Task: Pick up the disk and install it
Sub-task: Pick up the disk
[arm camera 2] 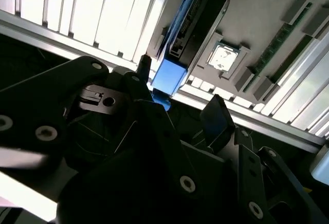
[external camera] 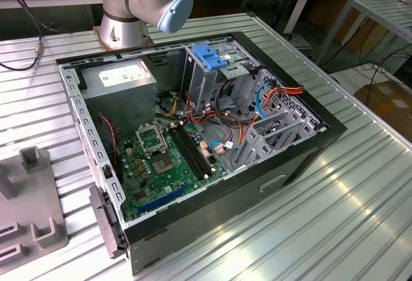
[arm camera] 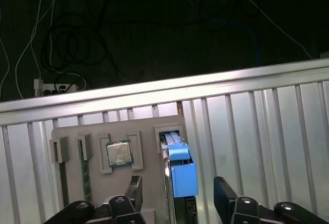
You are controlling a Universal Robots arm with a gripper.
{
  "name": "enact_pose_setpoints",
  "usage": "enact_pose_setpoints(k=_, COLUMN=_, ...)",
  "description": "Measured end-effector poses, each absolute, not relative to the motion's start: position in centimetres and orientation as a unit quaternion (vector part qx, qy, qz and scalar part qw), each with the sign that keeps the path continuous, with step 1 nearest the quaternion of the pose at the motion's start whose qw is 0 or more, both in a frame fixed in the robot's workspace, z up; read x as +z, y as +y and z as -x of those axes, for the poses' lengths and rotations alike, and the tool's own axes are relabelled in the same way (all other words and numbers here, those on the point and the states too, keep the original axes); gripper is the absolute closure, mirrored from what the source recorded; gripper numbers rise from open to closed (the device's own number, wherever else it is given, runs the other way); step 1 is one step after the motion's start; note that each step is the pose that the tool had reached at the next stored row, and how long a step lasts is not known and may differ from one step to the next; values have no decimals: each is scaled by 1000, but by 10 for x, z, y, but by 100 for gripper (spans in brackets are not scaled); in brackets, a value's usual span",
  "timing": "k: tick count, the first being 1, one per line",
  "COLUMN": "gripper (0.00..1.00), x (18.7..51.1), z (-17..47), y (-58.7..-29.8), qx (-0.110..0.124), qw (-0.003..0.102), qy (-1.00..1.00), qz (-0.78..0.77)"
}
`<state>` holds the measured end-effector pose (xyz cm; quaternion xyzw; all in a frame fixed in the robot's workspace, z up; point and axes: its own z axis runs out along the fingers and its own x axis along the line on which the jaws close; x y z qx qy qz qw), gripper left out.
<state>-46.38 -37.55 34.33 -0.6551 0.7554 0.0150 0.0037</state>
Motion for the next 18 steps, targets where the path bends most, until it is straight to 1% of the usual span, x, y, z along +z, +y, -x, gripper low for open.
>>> enact_pose_setpoints(k=18, gripper=34, x=312, z=466, y=-372, qx=19, qw=8, qy=753, qz=658)
